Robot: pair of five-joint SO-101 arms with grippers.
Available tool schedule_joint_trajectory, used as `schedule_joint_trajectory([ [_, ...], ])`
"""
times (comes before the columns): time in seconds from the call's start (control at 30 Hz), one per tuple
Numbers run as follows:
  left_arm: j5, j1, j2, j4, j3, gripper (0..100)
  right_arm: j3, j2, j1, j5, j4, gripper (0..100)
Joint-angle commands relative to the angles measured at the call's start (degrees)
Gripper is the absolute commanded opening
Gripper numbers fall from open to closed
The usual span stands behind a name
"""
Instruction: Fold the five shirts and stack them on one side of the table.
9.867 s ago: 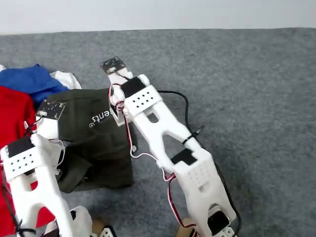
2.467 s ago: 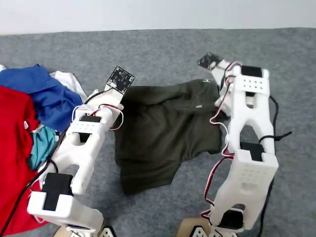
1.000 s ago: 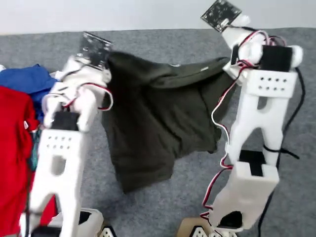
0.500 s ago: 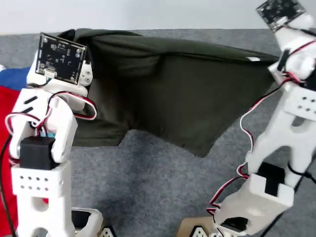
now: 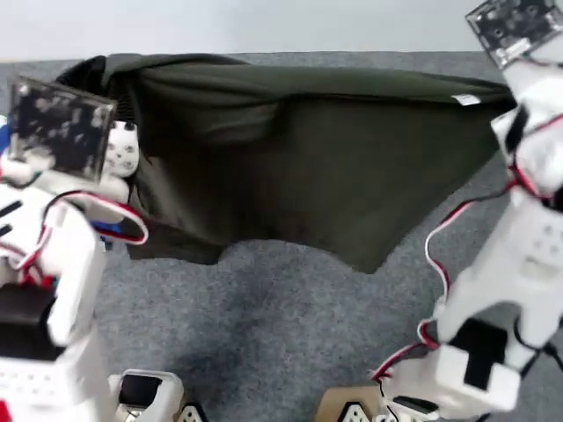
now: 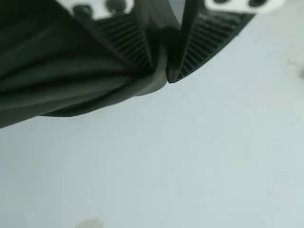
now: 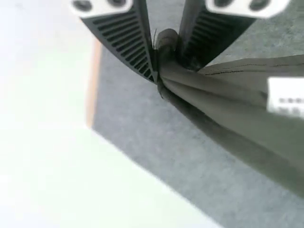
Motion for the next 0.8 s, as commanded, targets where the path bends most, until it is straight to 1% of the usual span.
schedule_joint_trajectory([
  [0.0,0.5,3.5,-2.0,2.8,-7.4,0,-2.7,-6.8,2.2,-0.5,1.5,1.0],
  [0.1,0.4,6.6,-2.0,4.9,-10.5,0,-2.7,-10.5,2.5,-0.4,1.5,1.0],
  [0.27,-0.2,6.7,-3.3,8.2,-15.0,0,-2.7,-16.1,4.8,-0.5,0.0,1.0],
  [0.5,-10.0,6.7,-8.4,12.4,-17.4,0,-2.7,-22.5,11.1,-0.2,-1.5,1.0],
  [0.67,-15.4,6.6,-12.7,16.6,-17.4,0,-2.5,-26.5,11.0,3.8,0.5,1.0],
  [0.77,-16.8,6.5,-14.0,19.3,-17.4,0,-2.3,-28.2,11.2,4.5,2.2,1.0],
])
